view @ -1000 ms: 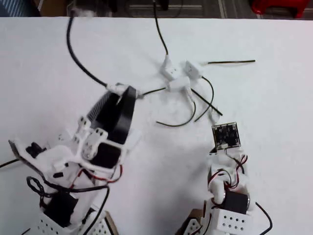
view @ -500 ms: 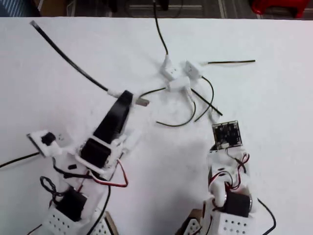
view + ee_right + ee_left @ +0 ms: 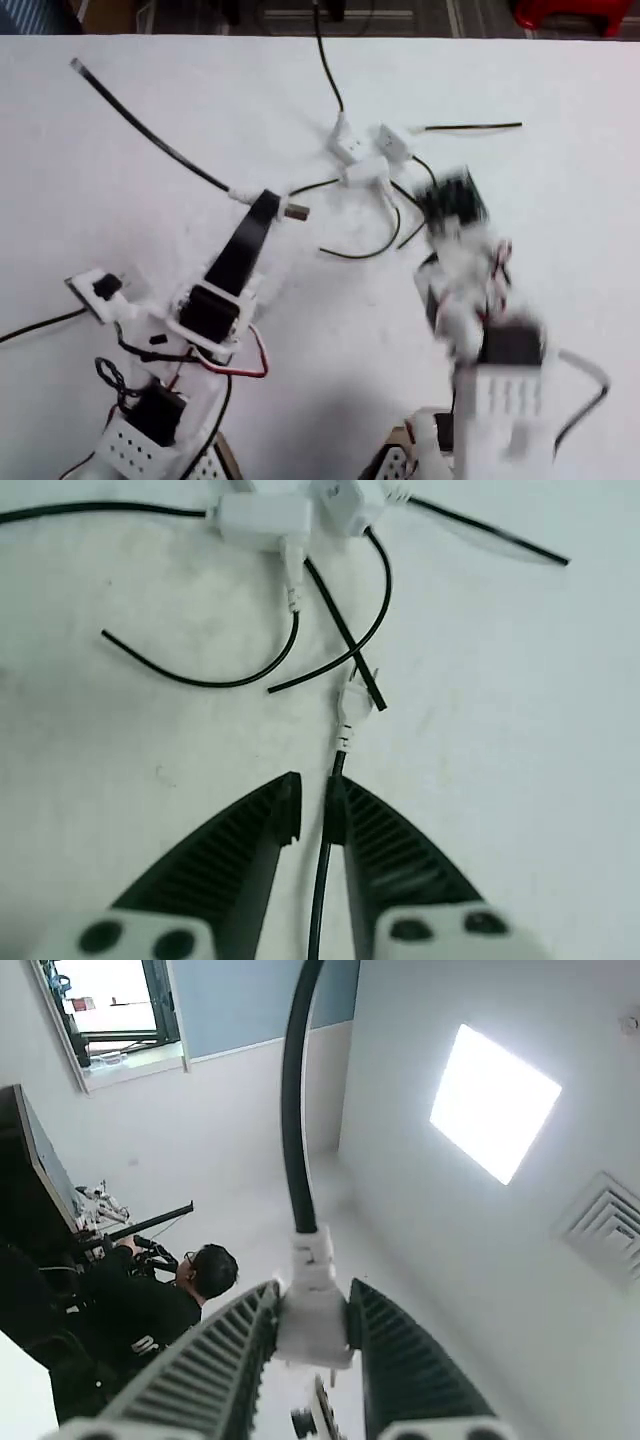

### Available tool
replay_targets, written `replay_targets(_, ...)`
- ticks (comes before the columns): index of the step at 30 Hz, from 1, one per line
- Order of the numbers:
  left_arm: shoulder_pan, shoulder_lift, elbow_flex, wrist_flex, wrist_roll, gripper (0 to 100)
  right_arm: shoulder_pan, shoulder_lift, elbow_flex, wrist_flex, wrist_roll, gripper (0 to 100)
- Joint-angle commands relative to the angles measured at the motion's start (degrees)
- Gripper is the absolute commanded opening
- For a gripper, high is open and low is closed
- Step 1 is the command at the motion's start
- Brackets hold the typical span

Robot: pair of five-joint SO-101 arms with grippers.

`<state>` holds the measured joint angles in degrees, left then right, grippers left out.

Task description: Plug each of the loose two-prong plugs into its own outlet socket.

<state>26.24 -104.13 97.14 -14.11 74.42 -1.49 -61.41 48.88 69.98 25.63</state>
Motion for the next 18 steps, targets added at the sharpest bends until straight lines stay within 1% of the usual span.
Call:
replay_targets(1, 0.0, -0.5, -0.1, 0.4, -1.9, 2, -2.2, 30.2, -38.5, 20.6, -1.8, 1.9)
replay_targets(4, 0.0, -0.5, -0.1, 0.4, -1.9, 2, -3.5, 37.9, -58.2, 28.4, -6.7, 1.8)
replay_targets(7, -0.3, -0.5, -0.1, 0.1, -1.9, 2, -6.6, 37.3, -67.0, 28.4, -6.7, 1.8)
replay_targets(10, -0.4, -0.5, -0.2, 0.1, -1.9, 2, -13.7, 34.3, -66.8, 28.4, -6.6, 1.8)
replay_targets(14, -0.5, -0.5, -0.3, 0.1, -2.1, 2, -23.3, 32.7, -60.8, 28.4, -7.0, 1.8)
replay_targets(18, -0.5, -0.5, -0.3, 0.0, -2.1, 2, -30.2, 34.1, -58.2, 28.4, -6.6, 1.8)
